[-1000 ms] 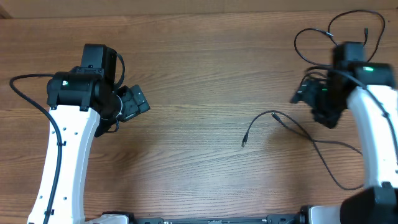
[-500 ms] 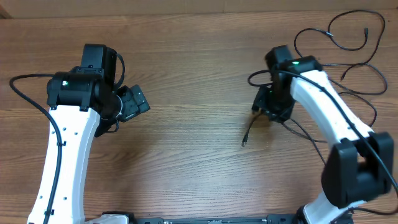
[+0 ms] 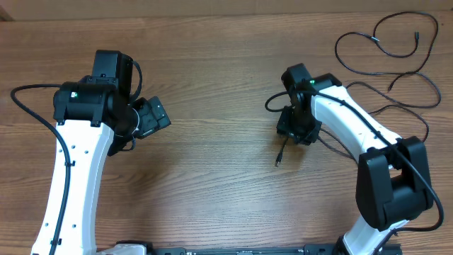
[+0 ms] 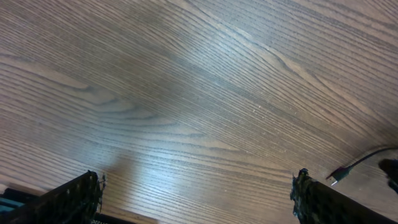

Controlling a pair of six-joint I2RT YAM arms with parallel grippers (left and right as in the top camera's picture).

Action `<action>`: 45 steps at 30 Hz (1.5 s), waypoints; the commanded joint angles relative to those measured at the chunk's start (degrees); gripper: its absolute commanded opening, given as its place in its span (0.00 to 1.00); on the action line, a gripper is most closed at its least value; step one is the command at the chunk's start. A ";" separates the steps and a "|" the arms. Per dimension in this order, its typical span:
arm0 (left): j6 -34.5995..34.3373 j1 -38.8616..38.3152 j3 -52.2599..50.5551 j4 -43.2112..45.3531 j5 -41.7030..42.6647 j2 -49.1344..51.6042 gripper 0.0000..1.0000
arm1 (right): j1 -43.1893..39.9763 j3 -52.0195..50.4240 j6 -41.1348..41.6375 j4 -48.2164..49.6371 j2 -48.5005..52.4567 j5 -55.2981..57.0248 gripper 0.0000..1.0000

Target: Untangle cables

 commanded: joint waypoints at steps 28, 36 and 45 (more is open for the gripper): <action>0.68 0.17 1.20 0.04 -0.57 -0.59 0.99 | -0.04 -11.78 0.79 14.78 0.15 -1.29 0.21; 0.68 0.17 1.20 0.04 -0.57 -0.59 1.00 | -2.03 -11.43 0.85 6.14 0.15 7.28 0.04; 0.66 0.17 1.20 0.04 -0.57 -0.59 0.99 | -14.29 -8.96 1.75 -7.58 0.13 12.46 0.04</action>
